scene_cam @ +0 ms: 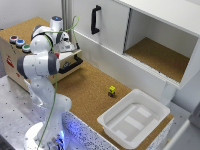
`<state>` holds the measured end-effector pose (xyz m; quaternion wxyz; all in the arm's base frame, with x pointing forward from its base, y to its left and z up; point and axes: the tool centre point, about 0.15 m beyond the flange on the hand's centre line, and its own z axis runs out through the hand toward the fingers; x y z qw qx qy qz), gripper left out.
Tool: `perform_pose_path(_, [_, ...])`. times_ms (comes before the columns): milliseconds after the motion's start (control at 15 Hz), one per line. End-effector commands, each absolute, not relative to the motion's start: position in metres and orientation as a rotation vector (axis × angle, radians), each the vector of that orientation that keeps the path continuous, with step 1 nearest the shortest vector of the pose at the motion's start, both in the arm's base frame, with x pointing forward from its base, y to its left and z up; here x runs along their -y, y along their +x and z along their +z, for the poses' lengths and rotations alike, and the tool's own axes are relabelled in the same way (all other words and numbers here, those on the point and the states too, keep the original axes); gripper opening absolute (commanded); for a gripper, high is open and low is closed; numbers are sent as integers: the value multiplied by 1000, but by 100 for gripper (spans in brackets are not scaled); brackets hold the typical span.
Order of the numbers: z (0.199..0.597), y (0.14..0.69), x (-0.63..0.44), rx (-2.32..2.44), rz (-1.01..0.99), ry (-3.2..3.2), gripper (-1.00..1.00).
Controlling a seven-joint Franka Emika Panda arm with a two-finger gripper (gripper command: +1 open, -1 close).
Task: Place the pink object in the drawer
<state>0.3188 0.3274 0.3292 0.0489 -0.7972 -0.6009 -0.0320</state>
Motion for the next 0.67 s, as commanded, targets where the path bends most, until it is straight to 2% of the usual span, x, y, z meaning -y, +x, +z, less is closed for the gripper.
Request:
perform_pose_path(0, [323, 315, -339, 2038, 51, -2365, -100])
perform_pose_path(400, [325, 302, -350, 2113, 6, -2351, -100])
perform_pose_path(467, [331, 302, -351, 2101, -22, -2364, 100])
perform_pose_path(600, [348, 297, -349, 2072, -56, -2355, 100])
